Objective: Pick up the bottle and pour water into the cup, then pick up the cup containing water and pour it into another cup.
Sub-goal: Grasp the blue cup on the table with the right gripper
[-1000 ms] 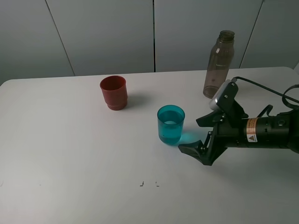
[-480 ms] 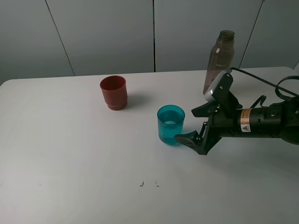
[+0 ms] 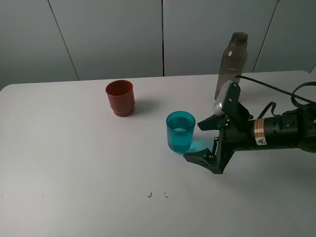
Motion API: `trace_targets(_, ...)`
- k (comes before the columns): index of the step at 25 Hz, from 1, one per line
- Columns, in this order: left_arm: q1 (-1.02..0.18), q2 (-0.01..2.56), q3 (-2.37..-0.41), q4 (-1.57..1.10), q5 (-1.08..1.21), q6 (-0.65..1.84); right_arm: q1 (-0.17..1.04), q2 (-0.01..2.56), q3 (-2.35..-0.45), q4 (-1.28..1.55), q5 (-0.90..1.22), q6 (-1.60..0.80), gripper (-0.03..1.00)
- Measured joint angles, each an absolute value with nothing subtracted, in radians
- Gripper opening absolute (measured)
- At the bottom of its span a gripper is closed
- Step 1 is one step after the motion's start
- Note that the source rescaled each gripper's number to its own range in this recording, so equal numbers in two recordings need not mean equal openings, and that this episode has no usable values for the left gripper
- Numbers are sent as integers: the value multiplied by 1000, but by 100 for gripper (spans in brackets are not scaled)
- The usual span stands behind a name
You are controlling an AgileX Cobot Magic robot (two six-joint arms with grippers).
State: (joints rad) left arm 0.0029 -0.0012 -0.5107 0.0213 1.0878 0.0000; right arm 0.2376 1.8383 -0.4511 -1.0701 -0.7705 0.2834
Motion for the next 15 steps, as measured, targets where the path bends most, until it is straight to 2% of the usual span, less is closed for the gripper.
trace_targets(5, 3, -1, -511, 21, 1088, 0, 246, 1840, -451, -1106, -775, 331, 100)
trace_targets(15, 3, -1, -511, 21, 1088, 0, 295, 1840, -468, -1062, -775, 279, 100)
